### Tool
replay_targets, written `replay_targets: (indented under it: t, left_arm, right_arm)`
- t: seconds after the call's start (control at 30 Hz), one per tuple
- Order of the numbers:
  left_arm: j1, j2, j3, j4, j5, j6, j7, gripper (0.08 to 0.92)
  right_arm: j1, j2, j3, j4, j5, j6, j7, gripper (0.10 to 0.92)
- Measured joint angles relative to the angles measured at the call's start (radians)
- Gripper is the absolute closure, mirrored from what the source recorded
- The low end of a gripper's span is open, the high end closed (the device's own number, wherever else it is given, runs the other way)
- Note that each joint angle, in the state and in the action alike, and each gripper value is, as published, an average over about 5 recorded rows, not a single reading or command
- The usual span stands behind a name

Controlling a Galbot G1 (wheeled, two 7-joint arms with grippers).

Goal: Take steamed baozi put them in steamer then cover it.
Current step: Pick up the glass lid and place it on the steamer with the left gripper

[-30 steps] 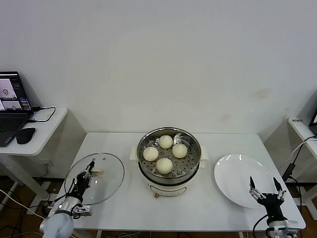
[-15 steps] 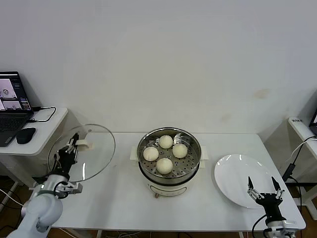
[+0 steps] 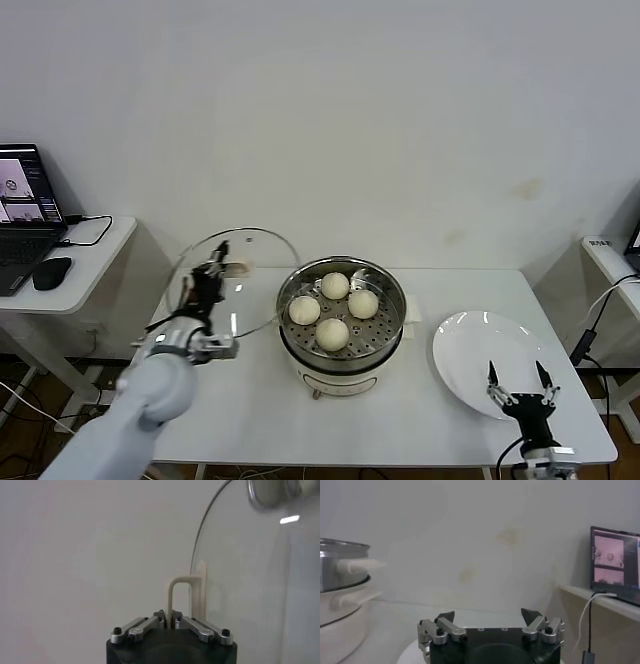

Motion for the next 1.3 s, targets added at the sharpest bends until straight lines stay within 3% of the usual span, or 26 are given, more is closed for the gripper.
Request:
replay_targets:
  t: [0.23, 0.57, 0.93, 1.3]
  left_arm:
    - [-0.123, -0.103, 0.167, 0.033, 0.107, 0.08, 0.102, 0.86]
    - [-0.184, -0.272, 0.285, 0.099, 0.255, 0.138, 0.211, 0.86]
    - [-0.197, -0.407, 0.317, 0.176, 0.363, 0.145, 0.241, 0.86]
    - [-0.17, -0.459, 0.308, 0.217, 0.446, 0.123, 0.246, 0.86]
  right_arm:
    - [0.009, 0.025, -0.024, -0.007, -0.052, 0.007, 0.006, 0.203]
    - [0.011, 0.038, -0.045, -0.014, -0.102, 0.016, 0.013, 0.203]
    - [0.013, 0.04, -0.056, -0.022, -0.12, 0.02, 0.015, 0.203]
    - [0.012, 0.041, -0.068, -0.029, -0.129, 0.025, 0.016, 0.203]
